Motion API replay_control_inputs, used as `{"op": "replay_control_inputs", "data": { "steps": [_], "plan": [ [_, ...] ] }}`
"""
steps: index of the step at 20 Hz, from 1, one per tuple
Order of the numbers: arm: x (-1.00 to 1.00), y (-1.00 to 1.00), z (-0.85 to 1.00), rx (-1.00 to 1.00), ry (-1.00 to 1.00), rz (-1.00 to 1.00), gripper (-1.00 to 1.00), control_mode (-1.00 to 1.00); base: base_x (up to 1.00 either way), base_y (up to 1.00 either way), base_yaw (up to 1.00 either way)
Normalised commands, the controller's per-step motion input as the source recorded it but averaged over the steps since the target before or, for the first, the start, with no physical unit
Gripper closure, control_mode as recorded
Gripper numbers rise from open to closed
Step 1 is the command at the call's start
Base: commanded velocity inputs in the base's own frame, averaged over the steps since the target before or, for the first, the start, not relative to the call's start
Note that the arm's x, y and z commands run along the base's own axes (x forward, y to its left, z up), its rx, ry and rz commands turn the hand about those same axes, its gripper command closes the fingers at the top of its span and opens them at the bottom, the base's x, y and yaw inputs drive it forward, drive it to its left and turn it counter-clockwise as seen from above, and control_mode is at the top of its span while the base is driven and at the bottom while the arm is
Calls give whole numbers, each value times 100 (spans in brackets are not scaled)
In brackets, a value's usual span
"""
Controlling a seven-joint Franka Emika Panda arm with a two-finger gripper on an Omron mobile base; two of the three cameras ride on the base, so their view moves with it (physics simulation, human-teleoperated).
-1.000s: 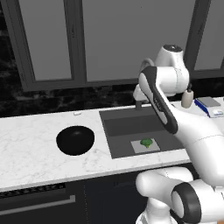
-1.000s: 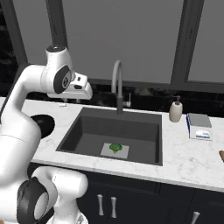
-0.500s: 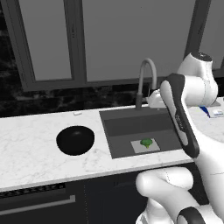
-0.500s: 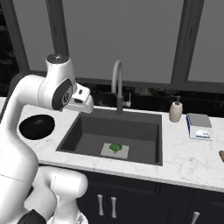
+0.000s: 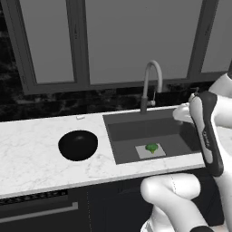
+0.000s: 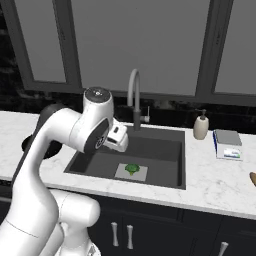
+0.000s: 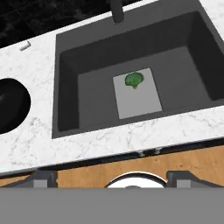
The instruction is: Pick the broccoli from the sink and place it in the bowl. Then pick the bowl and place it in the microwave. Then close the microwave door and press the start button.
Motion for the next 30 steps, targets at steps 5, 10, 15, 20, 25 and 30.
{"op": "replay_control_inputs", "data": {
  "steps": [5, 10, 15, 20, 25, 30],
  "plan": [
    [22, -45, -30, 25, 0, -10, -100, -100, 0, 0, 0],
    [44, -23, -31, 27, 4, -5, -100, -100, 0, 0, 0],
    [55, -16, -34, 25, 17, 0, -100, -100, 0, 0, 0],
    [56, -11, -27, 9, 15, 0, -100, -100, 0, 0, 0],
    [52, -5, -42, 0, 12, 0, -100, -100, 0, 0, 0],
    [39, 0, -48, 0, 1, 0, -100, -100, 0, 0, 0]
  ]
}}
